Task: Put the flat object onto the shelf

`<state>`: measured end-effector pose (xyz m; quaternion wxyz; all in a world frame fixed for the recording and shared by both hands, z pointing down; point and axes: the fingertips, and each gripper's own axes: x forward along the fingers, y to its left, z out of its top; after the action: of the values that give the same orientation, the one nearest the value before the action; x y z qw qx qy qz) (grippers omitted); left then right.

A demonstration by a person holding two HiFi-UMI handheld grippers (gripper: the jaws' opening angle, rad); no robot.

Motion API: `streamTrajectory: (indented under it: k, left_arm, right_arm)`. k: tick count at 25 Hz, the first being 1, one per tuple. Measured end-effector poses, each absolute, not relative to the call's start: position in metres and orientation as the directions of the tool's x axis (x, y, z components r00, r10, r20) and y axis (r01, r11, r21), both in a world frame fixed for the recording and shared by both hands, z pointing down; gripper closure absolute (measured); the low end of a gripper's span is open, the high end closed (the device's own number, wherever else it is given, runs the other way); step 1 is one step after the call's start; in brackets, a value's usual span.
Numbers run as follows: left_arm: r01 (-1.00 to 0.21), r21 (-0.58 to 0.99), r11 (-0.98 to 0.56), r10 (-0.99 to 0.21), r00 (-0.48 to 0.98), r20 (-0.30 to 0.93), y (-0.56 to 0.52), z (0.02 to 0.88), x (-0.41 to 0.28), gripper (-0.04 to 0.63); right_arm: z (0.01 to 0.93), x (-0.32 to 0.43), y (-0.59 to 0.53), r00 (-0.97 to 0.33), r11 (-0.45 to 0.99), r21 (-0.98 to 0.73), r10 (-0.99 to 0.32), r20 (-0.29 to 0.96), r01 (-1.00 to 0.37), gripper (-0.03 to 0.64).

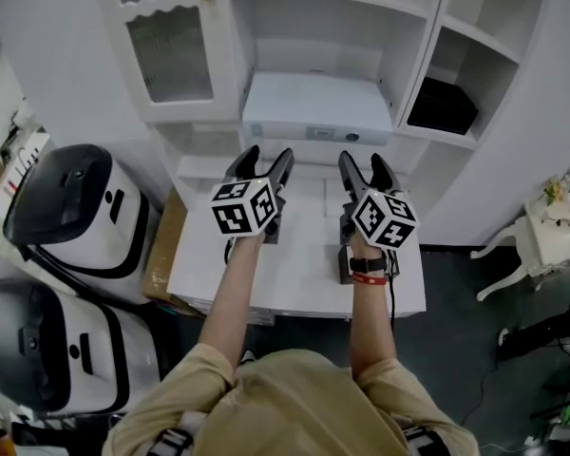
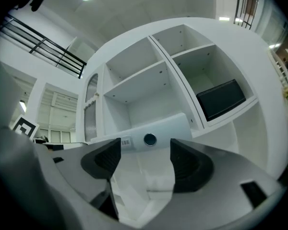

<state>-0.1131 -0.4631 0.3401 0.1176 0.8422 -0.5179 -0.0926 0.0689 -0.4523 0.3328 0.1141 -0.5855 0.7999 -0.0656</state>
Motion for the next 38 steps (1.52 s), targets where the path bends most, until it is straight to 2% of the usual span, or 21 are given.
streamTrajectory:
  k: [7, 13, 38]
  left_arm:
    - [-0.892, 0.184, -0.412, -0.91, 0.414, -0.029, -0.474, 0.341, -0.114, 0.31]
    - [-0.901, 0.155, -0.406, -0.913, 0.407, -0.024, -0.489, 0.34, -0.113, 0.328]
    - [-0.913, 0.113, -0.393, -0.919, 0.392, -0.026, -0.544, 0.339, -0.109, 0.334]
  right_arm:
    - [0.33, 0.063, -0.464, -0.291, 0.31, -0.201, -0.949, -0.119, -0.929, 0.321]
    - [0.328, 0.061, -0.477, -0.28, 0.299, -0.185, -0.952, -0.123, -0.936, 0.337]
    - [0.33, 0.067, -0.529, -0.245, 0.262, -0.186, -0.963, -0.112, -0.947, 0.347]
